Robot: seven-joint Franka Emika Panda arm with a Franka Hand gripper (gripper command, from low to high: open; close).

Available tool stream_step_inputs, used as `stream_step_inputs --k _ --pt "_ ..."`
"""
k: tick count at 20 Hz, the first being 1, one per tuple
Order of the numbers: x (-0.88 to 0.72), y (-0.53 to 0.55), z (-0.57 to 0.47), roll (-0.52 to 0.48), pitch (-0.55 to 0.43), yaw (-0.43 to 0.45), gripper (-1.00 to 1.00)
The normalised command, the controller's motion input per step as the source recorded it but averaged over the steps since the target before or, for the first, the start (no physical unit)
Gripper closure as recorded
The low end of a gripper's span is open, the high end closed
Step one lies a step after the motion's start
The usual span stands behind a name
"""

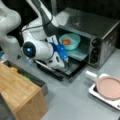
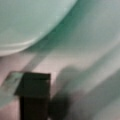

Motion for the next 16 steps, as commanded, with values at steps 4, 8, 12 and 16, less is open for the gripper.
stream_step_inputs --k 4,8,12,16 --pt "0.26 -0.29 0.12 -0.113 0.007 0.142 1.00" --pt "0.28 -0.27 0.12 -0.103 0.009 0.146 1.00" --pt "0.29 -0.25 0.12 -0.105 0.018 0.159 1.00" --pt "0.29 -0.25 0.12 -0.122 0.028 0.155 -1.00"
